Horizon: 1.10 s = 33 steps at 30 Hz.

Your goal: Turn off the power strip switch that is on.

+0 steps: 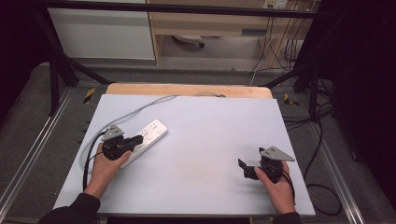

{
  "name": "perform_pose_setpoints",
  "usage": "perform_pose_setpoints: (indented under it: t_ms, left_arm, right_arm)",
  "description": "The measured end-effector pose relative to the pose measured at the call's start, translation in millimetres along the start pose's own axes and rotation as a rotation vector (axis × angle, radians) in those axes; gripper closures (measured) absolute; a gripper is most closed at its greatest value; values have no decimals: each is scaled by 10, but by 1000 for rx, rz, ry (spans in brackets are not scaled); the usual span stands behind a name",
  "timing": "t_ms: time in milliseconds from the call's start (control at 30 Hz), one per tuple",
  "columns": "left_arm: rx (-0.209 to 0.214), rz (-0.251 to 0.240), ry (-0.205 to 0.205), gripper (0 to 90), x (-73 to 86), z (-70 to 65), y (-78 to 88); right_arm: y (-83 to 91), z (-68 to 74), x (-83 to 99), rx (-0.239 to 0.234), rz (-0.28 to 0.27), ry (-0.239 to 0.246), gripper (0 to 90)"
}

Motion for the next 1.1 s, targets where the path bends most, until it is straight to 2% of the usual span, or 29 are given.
perform_pose_setpoints:
  t_ms: [233,333,533,767,867,1100]
  left_arm:
    - [-8,-21,19,707,-22,18,11]
    - [-22,-43,14,620,-41,24,18]
    - [-11,-76,33,412,-78,6,50]
    - [-5,-126,29,166,-169,-62,103]
    - [-11,-132,0,110,-186,-91,133]
    - [-4,-130,14,90,-225,-108,232]
  right_arm:
    - [-5,-2,2,-1,0,2,33]
    - [-2,-5,1,1,-1,3,33]
    - [-4,3,3,-1,4,8,33]
    - [-7,6,2,-3,2,6,32]
    - [-5,4,4,-3,3,7,32]
    - [-3,2,-7,-3,-3,5,32]
Point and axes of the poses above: each handheld gripper's, and its own axes: y roughly backward along the jaws, x roughly out of its underside, z roughly to its left, the point moved 5 cm from there along -y, roughly forward along the jaws, and after that the axes turned 11 degrees about -z, right-handed, at the moved point
